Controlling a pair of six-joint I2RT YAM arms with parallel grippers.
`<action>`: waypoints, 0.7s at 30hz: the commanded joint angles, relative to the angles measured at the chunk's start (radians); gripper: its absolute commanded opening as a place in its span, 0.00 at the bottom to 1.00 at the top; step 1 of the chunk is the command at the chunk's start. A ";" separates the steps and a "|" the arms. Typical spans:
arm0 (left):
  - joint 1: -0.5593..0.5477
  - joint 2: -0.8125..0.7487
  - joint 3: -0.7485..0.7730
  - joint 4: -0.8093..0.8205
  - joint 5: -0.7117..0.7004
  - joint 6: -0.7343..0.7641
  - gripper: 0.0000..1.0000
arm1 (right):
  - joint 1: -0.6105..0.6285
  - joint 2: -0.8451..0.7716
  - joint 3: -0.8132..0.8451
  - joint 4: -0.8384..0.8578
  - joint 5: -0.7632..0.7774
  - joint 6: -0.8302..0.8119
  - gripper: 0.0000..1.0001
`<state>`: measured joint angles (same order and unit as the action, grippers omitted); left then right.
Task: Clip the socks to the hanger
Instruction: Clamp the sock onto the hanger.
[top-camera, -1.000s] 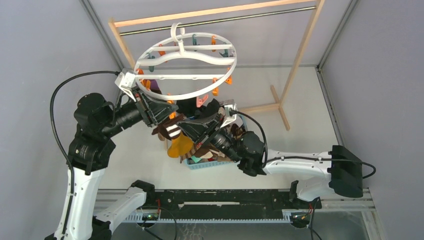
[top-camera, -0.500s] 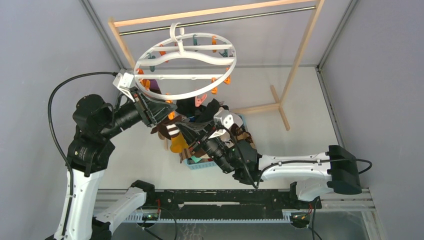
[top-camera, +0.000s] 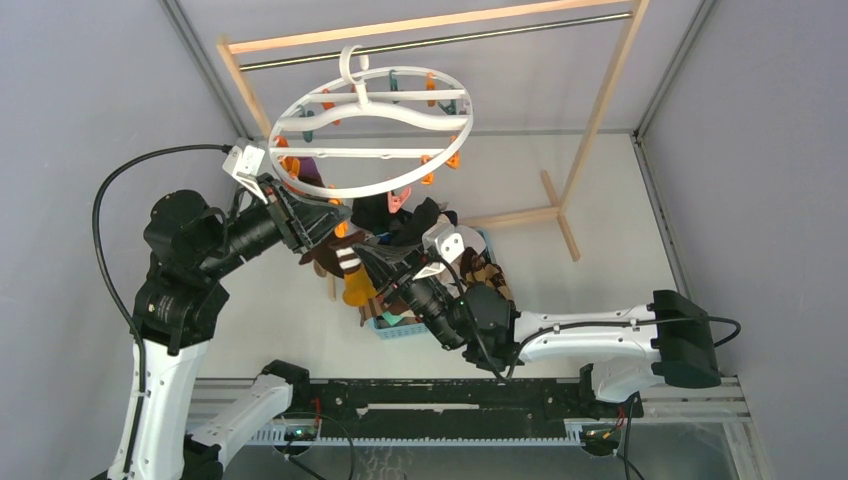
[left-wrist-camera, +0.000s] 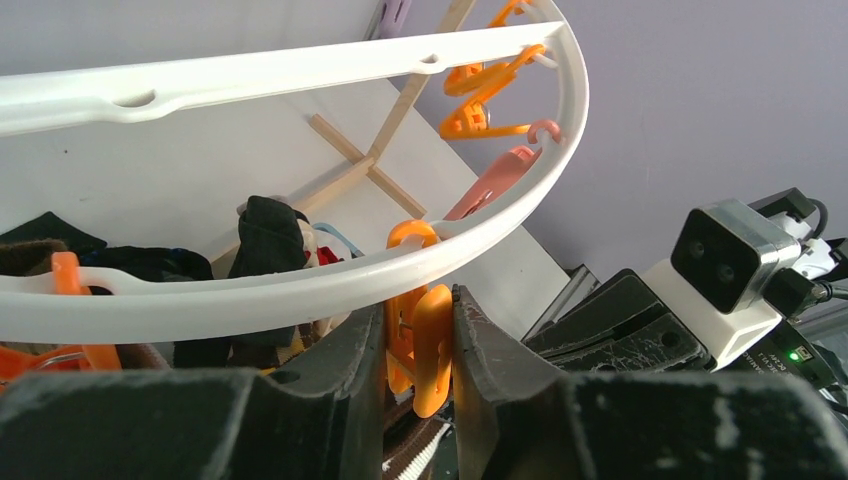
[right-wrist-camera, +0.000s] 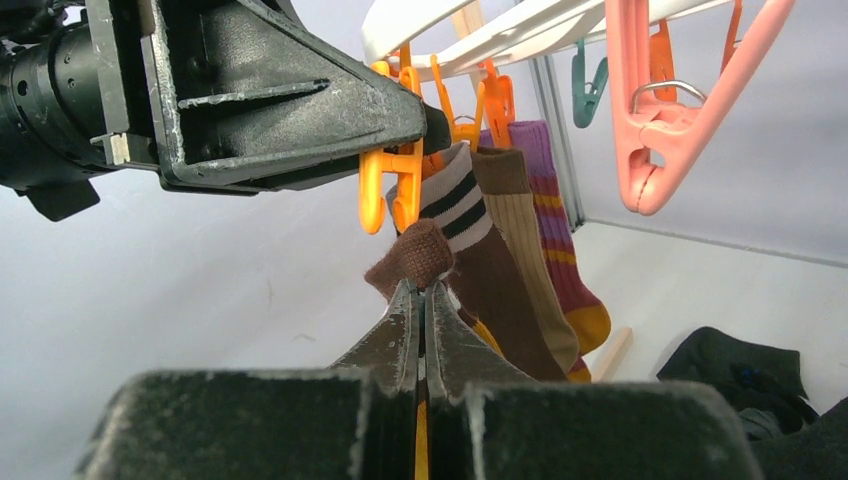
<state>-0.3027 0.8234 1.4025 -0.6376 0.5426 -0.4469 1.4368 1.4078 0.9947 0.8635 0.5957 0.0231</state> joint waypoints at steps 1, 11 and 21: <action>0.005 -0.007 0.001 0.019 -0.014 -0.013 0.00 | 0.011 0.004 0.056 0.046 0.013 -0.021 0.00; 0.004 -0.004 0.001 0.023 -0.016 -0.013 0.00 | 0.010 0.027 0.092 0.069 0.021 -0.048 0.00; 0.005 -0.010 -0.003 0.024 -0.014 -0.003 0.00 | 0.009 0.039 0.109 0.082 0.025 -0.059 0.00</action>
<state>-0.3027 0.8242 1.4025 -0.6376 0.5411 -0.4465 1.4372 1.4448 1.0576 0.8967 0.6136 -0.0086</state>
